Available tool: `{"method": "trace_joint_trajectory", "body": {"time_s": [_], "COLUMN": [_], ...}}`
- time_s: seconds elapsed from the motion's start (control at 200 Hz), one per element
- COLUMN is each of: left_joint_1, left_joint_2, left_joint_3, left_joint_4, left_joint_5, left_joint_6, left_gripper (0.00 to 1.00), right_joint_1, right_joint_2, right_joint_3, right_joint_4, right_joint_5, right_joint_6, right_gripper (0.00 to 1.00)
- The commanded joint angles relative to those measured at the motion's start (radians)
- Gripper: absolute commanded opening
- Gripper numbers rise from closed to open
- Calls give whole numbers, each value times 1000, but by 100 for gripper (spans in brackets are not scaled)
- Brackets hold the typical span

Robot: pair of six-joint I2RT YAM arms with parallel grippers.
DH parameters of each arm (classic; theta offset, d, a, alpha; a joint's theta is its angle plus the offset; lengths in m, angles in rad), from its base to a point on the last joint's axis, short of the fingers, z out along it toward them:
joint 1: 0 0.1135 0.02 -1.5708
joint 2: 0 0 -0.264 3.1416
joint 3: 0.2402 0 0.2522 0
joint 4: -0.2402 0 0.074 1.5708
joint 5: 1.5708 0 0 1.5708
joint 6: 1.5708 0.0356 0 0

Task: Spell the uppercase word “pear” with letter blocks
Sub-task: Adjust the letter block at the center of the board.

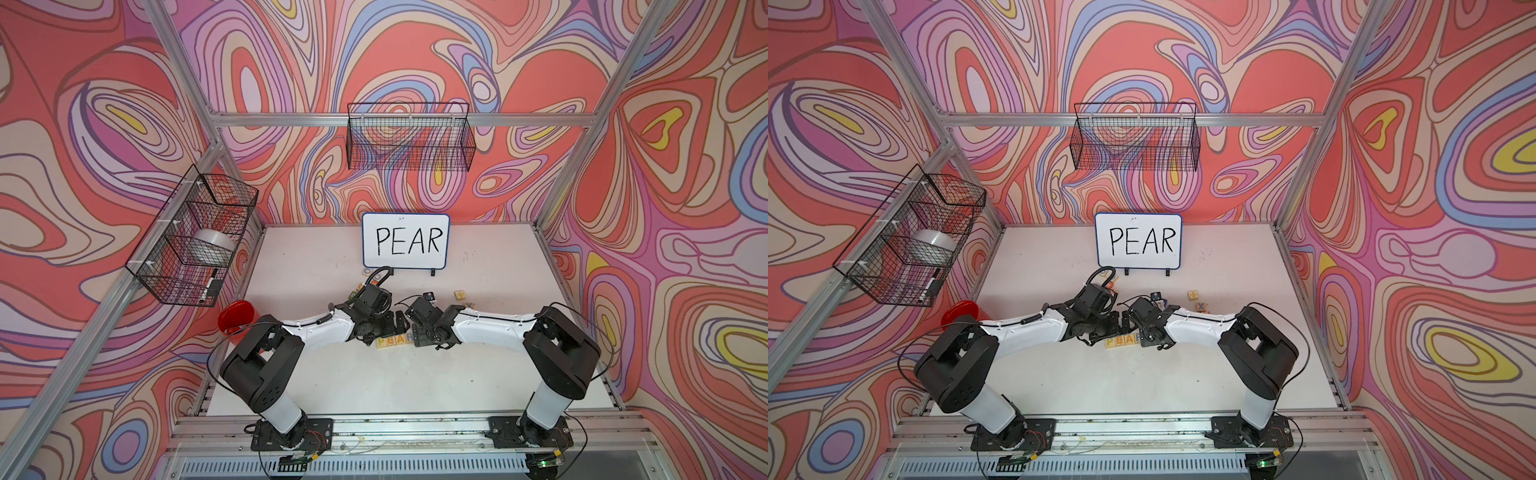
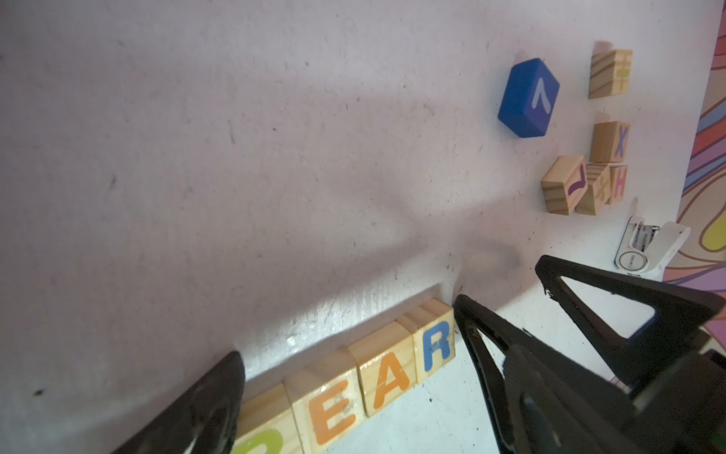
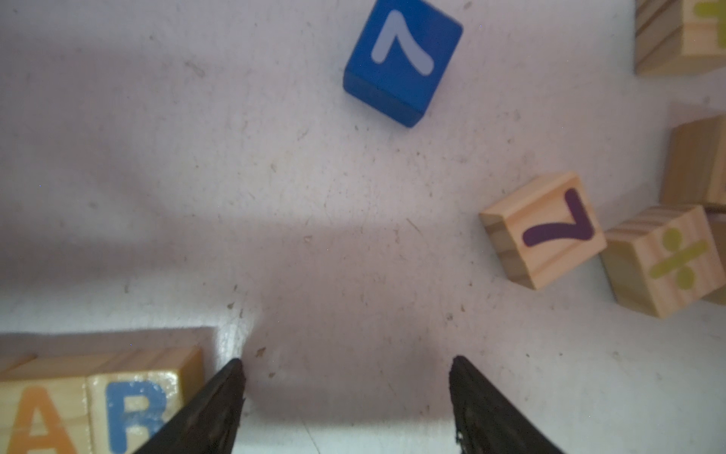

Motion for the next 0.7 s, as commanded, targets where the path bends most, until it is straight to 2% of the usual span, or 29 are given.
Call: {"method": "trace_joint_trajectory", "body": {"time_s": [0.0,0.27,0.591,0.696], "left_joint_1": [-1,0,39,56], "left_joint_2": [-3,-79,-293,-364], "left_joint_3": [38,78,67,59], "left_joint_4": [-11,-86,-251,-287], "left_joint_5": [-29,-144,-360,-470], "left_joint_6": [-6,48,159,209], "left_gripper": [98,99,100,100], "right_joint_1": [-3,-5,-43,-66], "right_joint_2": [-13,-21,-92,-130], "right_joint_3": [-16,-6,0,4], "right_joint_4": [-5,6,48,53], "right_joint_5": [13,27,67,104], "right_joint_6": [10,10,15,5], "right_gripper": [83,84,87,88]}}
